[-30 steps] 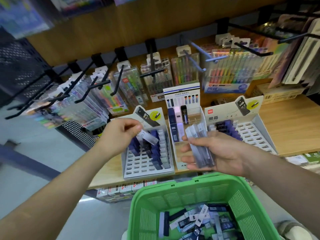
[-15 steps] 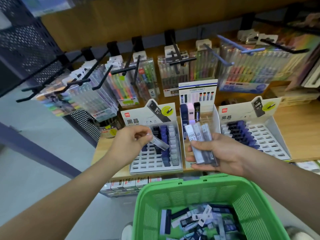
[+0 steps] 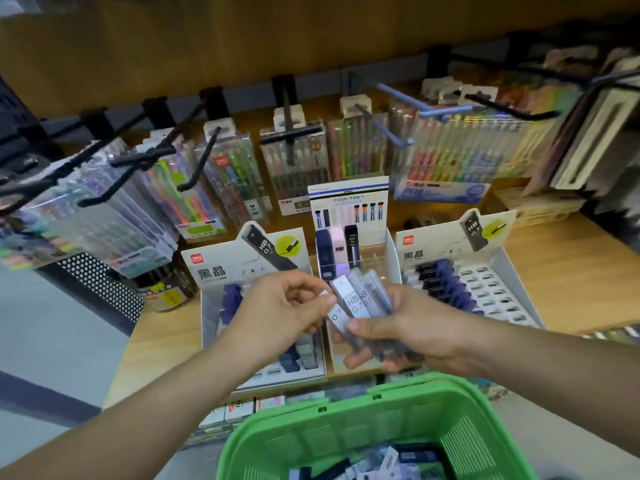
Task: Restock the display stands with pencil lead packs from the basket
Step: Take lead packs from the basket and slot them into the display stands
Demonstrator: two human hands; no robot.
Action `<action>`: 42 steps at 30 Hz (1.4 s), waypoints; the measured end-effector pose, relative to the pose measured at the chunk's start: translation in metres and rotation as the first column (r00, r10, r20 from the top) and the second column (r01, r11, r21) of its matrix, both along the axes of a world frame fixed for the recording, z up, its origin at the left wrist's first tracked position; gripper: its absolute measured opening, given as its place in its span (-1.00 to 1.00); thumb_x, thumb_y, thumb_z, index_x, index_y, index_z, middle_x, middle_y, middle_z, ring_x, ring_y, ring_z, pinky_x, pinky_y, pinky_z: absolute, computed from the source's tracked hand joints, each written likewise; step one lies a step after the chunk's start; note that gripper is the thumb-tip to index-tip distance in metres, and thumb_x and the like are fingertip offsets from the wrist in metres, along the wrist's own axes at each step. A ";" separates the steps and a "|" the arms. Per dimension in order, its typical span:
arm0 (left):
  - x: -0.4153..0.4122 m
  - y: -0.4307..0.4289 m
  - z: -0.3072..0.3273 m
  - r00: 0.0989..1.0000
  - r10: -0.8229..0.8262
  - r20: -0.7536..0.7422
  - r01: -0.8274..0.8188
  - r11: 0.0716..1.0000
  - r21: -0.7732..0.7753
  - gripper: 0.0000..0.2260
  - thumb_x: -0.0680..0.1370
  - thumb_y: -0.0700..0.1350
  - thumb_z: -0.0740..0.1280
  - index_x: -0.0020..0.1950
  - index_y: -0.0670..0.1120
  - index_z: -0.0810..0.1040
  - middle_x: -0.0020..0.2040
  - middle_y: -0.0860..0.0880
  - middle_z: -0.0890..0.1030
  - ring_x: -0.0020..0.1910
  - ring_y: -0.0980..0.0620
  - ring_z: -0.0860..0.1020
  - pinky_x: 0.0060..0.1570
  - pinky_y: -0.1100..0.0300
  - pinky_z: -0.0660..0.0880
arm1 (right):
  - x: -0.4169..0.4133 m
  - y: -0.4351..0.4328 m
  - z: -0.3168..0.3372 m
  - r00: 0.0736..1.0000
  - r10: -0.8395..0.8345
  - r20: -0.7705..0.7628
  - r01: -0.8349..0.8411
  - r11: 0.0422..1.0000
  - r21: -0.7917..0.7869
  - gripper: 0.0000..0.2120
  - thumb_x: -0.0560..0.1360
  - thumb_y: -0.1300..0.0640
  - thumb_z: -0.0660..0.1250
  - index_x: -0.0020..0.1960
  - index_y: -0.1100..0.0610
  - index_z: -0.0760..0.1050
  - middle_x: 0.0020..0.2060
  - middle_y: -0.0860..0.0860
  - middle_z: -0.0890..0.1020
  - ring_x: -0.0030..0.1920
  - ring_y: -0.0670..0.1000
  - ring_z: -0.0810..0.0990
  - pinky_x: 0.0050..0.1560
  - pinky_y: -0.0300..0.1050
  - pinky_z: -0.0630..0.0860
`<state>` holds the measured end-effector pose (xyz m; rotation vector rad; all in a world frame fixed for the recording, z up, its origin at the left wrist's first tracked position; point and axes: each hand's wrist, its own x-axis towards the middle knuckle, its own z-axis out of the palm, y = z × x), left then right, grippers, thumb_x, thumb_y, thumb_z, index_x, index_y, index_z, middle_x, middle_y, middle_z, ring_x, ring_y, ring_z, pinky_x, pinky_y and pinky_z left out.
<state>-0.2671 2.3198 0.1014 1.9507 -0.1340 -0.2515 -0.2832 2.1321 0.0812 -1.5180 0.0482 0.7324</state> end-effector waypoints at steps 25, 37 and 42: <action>0.087 -0.205 -0.052 0.842 -0.330 0.427 0.056 0.841 0.539 -0.83 0.46 -0.06 0.46 -0.27 0.08 0.50 -0.27 0.09 0.60 -0.21 0.05 0.55 -0.13 0.08 0.53 | -0.012 -0.159 -0.088 0.523 -0.848 0.091 0.841 0.530 0.105 -0.97 0.55 0.24 0.36 -0.01 0.15 0.53 -0.27 -0.01 0.69 -0.39 0.01 0.68 -0.61 -0.33 0.24; 0.089 -0.212 -0.078 0.833 -0.345 0.433 0.018 0.799 0.601 -0.95 0.47 0.00 0.44 -0.16 0.07 0.62 -0.25 0.11 0.64 -0.19 0.06 0.56 -0.27 0.25 0.45 | -0.022 -0.153 -0.085 0.537 -0.843 0.023 0.827 0.531 0.186 -0.90 0.54 0.20 0.39 0.04 0.08 0.53 -0.19 0.04 0.73 -0.36 0.04 0.70 -0.59 -0.30 0.27; 0.093 -0.213 -0.078 0.782 -0.459 0.421 0.064 0.731 0.679 -0.88 0.54 -0.04 0.36 -0.03 0.02 0.69 -0.09 0.04 0.68 -0.07 0.00 0.57 -0.11 0.19 0.48 | -0.022 -0.153 -0.087 0.535 -0.845 0.016 0.827 0.528 0.192 -0.85 0.54 0.18 0.38 0.10 0.10 0.50 -0.19 0.04 0.73 -0.42 -0.01 0.64 -0.59 -0.30 0.29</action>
